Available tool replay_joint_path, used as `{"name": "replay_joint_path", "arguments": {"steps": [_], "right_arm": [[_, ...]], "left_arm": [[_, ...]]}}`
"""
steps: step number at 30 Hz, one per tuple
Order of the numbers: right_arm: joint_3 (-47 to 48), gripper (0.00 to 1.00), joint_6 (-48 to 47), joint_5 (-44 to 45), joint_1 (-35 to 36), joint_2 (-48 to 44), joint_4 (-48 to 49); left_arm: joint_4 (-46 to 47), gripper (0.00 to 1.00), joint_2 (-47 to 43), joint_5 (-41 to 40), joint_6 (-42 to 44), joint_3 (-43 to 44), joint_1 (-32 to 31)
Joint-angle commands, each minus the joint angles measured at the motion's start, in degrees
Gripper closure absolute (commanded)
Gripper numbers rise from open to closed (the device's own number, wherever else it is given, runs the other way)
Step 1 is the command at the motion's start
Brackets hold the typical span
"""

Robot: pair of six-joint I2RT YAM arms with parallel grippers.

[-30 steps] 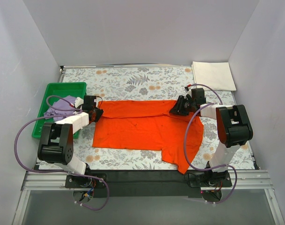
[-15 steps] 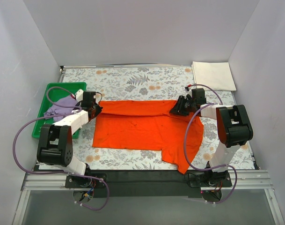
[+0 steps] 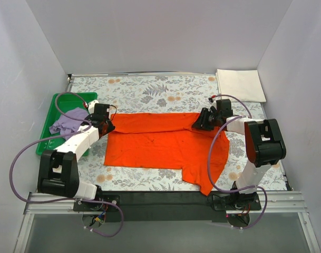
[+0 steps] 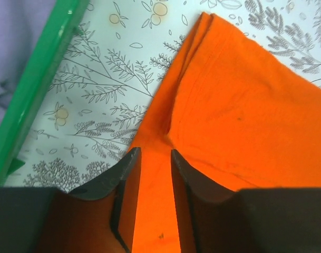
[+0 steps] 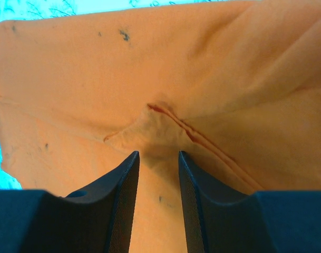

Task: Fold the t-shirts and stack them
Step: Fold the tshirt

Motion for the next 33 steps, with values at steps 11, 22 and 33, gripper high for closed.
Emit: {"name": "replay_joint_path", "arguments": {"steps": [11,22,33], "right_arm": [[14.0,0.6,-10.3,13.4,-6.3,-5.8,-14.2],[21.0,0.6,-8.8,13.2,-12.8,2.8,-14.3],[25.1,0.61,-7.0,10.9,-13.3,9.6,-14.2]], "left_arm": [[-0.2,0.5,5.2,11.4,-0.8,12.3,-0.1],[5.1,0.54,20.7,11.4,-1.2,18.2,0.1],[6.0,0.56,26.0,10.0,-0.4,19.5,1.0]]}}
